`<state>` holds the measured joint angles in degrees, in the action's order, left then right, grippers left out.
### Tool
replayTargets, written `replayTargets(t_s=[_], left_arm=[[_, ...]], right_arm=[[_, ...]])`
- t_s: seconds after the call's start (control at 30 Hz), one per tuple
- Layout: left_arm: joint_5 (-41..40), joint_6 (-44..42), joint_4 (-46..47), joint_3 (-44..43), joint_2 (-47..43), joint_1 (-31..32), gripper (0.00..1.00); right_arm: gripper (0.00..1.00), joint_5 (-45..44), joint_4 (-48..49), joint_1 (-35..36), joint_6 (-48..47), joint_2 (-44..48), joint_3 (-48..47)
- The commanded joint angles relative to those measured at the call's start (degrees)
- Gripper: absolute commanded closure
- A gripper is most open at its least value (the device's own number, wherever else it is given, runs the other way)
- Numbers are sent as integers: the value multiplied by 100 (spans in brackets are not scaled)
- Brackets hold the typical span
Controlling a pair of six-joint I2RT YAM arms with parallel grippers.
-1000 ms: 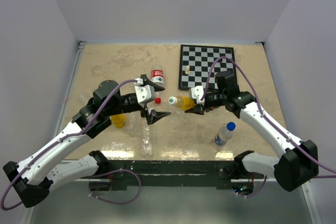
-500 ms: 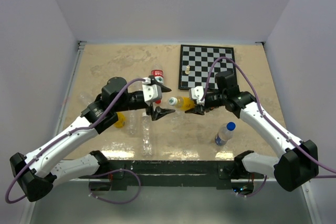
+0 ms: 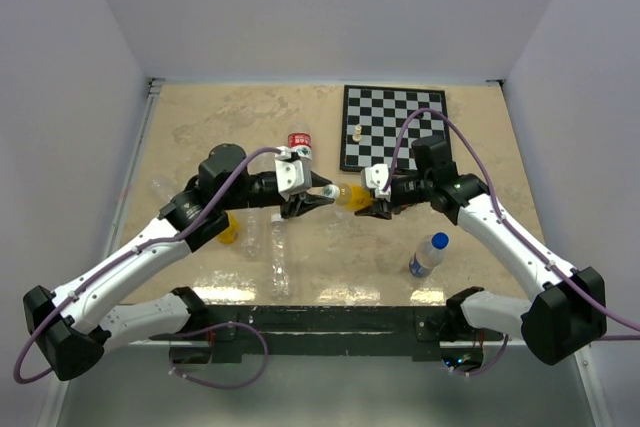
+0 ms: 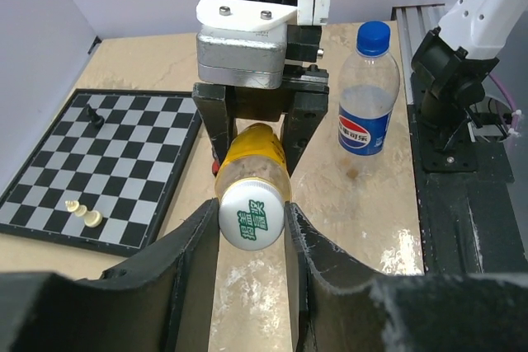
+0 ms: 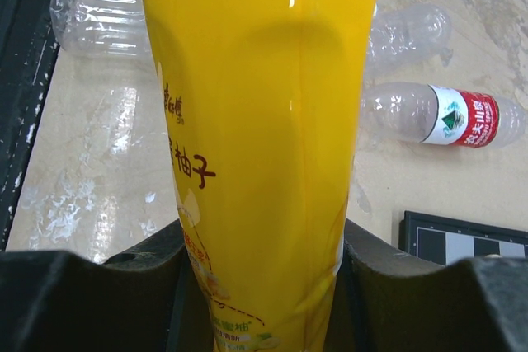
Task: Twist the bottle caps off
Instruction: Unscrew the bottle cap from the plastic bottle.
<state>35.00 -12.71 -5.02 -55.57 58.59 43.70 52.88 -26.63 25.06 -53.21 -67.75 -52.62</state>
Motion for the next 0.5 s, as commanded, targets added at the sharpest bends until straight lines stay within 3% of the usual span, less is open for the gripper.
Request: replayTargets(t_s=[0.0, 0.13, 0.17, 0.23, 0.3, 0.4, 0.47], left_arm=[[-45, 408, 80, -217, 170, -2, 100], [-836, 1873, 62, -183, 206, -2, 100], [-1055, 2452, 97, -130, 145, -11, 100], [-2299, 3847, 28, -15, -4, -2, 100], [-3145, 5471, -506, -164, 3, -2, 100], [-3351, 6603, -1403, -620, 319, -2, 100], [-3228, 6833, -1441, -744, 478, 7, 100]], right_arm=[[100, 30, 176, 25, 21, 86, -205], [100, -278, 535, 25, 424, 69, -170], [100, -348, 623, 25, 530, 60, -161], [100, -506, 808, 25, 715, 16, -143], [100, -630, 879, 25, 821, -19, -143], [100, -674, 949, 25, 909, -63, -134], [100, -691, 949, 25, 926, -81, -134]])
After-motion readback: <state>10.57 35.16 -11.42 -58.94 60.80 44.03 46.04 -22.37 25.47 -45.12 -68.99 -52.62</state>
